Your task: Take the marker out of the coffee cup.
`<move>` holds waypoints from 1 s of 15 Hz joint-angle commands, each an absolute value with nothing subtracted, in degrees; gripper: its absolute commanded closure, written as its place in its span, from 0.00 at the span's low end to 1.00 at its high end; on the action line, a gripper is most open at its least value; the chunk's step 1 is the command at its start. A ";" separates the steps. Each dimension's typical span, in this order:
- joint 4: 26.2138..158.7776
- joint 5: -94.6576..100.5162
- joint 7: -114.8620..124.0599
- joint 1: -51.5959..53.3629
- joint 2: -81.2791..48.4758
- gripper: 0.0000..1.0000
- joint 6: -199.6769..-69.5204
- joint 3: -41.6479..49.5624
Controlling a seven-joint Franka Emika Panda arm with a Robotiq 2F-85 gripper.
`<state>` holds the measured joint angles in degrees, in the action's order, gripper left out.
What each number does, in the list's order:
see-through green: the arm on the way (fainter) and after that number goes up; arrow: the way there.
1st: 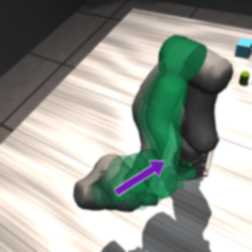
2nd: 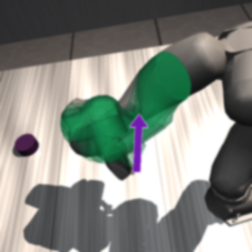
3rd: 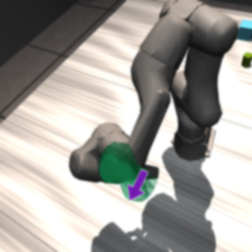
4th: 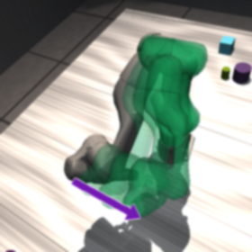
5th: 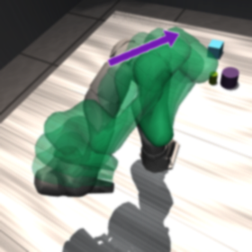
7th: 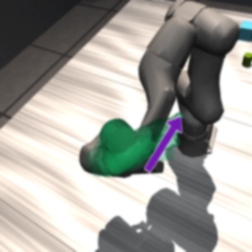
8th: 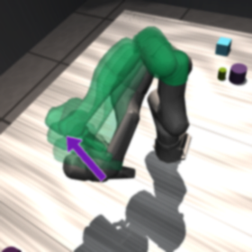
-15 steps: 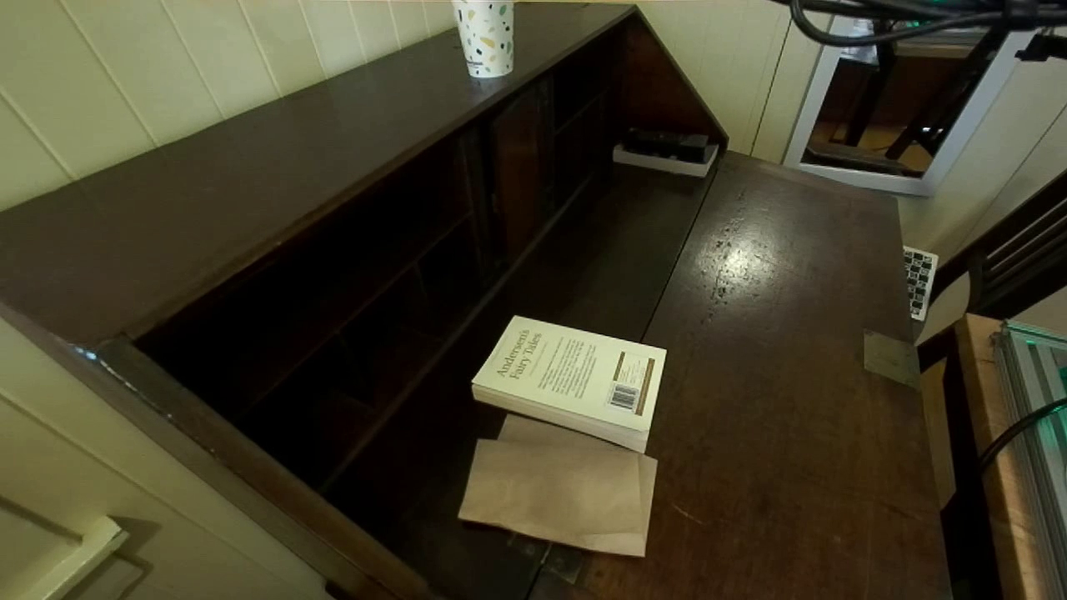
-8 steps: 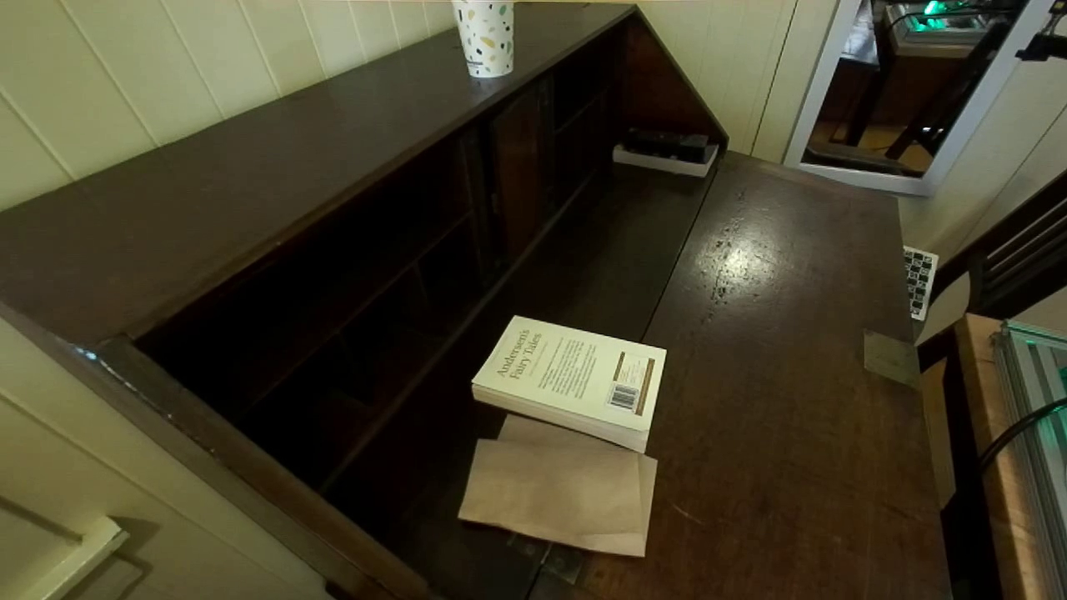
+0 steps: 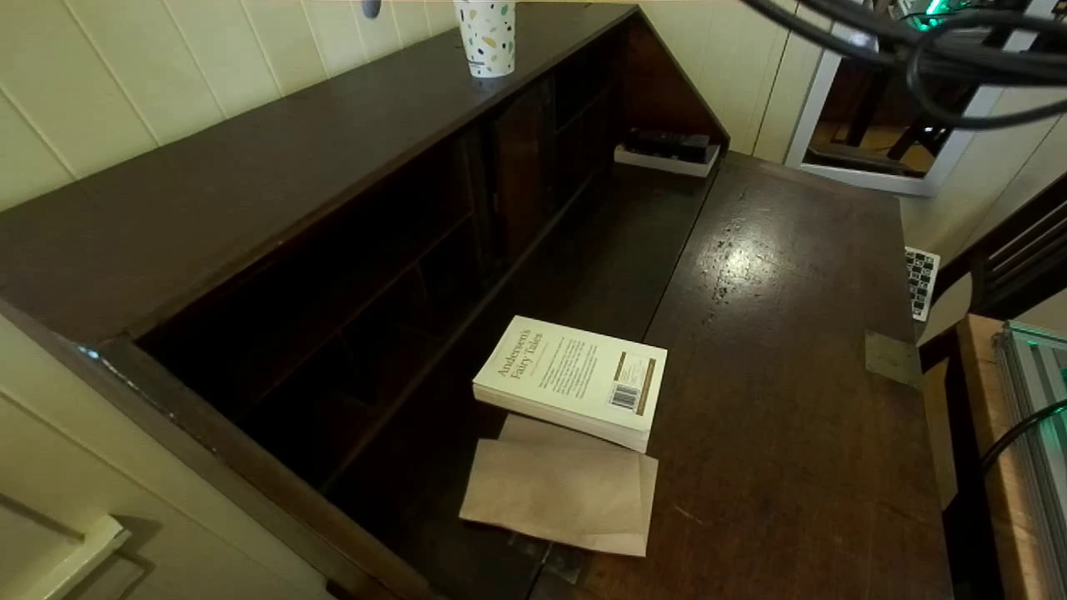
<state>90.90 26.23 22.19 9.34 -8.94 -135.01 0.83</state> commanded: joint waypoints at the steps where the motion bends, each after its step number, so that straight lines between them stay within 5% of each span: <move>1: 97.73 24.39 20.06 8.26 -9.15 0.95 -141.74 -0.50; 9: 106.39 26.24 19.77 7.52 -10.92 0.95 -159.57 0.69; 15: 109.40 21.62 14.38 6.99 -11.04 0.95 -158.03 0.01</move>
